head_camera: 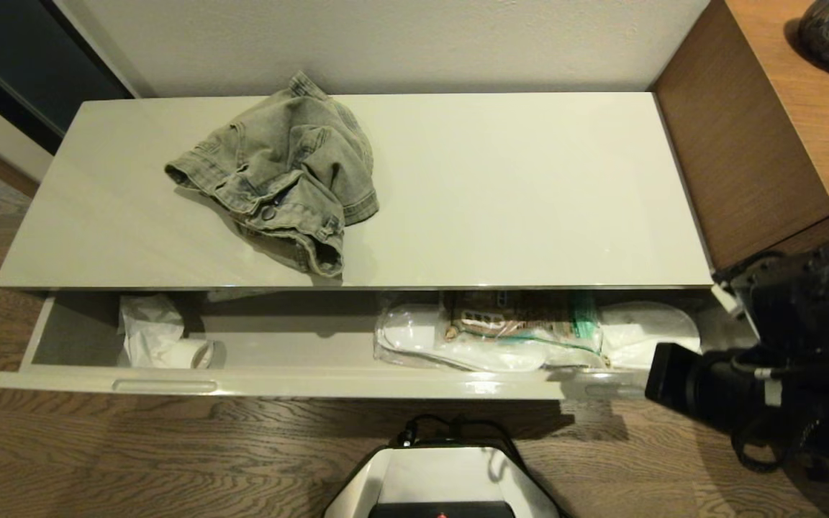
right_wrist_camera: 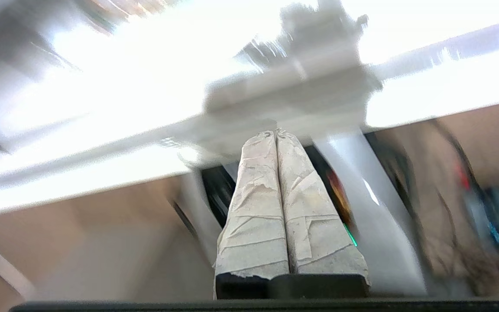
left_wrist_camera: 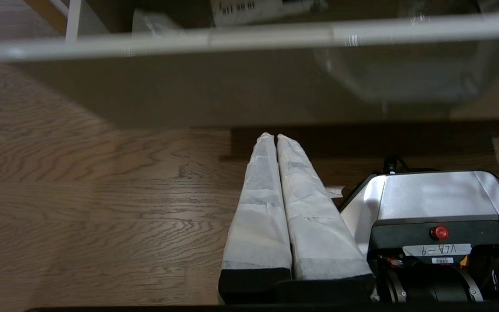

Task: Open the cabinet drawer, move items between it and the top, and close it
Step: Close the drawer

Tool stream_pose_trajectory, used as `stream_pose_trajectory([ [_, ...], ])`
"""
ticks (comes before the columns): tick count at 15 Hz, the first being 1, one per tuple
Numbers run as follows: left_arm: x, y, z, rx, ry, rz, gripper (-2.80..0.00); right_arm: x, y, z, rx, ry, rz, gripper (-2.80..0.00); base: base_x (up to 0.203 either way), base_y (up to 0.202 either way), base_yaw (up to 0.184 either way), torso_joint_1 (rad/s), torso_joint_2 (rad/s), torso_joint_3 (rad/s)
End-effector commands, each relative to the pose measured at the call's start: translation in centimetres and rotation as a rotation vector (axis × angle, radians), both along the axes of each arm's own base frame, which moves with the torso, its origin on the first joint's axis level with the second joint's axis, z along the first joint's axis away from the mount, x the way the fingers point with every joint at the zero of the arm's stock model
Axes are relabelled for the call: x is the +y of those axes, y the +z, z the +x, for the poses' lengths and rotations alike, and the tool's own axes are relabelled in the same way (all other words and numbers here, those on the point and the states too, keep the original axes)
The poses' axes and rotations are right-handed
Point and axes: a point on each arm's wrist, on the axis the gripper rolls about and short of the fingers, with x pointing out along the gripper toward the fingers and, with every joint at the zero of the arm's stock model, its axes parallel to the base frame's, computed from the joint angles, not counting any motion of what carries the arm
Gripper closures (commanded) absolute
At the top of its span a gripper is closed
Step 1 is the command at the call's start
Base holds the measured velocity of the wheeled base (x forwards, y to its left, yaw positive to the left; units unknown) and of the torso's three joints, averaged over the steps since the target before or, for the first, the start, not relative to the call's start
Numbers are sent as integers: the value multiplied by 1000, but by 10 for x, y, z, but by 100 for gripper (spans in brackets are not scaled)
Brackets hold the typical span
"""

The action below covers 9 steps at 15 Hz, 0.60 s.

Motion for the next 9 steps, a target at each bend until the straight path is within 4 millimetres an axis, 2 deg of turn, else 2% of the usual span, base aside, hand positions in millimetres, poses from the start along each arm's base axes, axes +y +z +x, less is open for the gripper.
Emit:
stream_pose_trajectory([
  [1,0,0,0,1,1,0,0,4,55,17,-131,-42,59,0,0,0,0,0,0,0],
  [3,0,0,0,1,1,0,0,-2,86,13,-172,-63,62,0,0,0,0,0,0,0],
  [9,0,0,0,2,1,0,0,-12,95,-1,-174,-70,50,0,0,0,0,0,0,0],
])
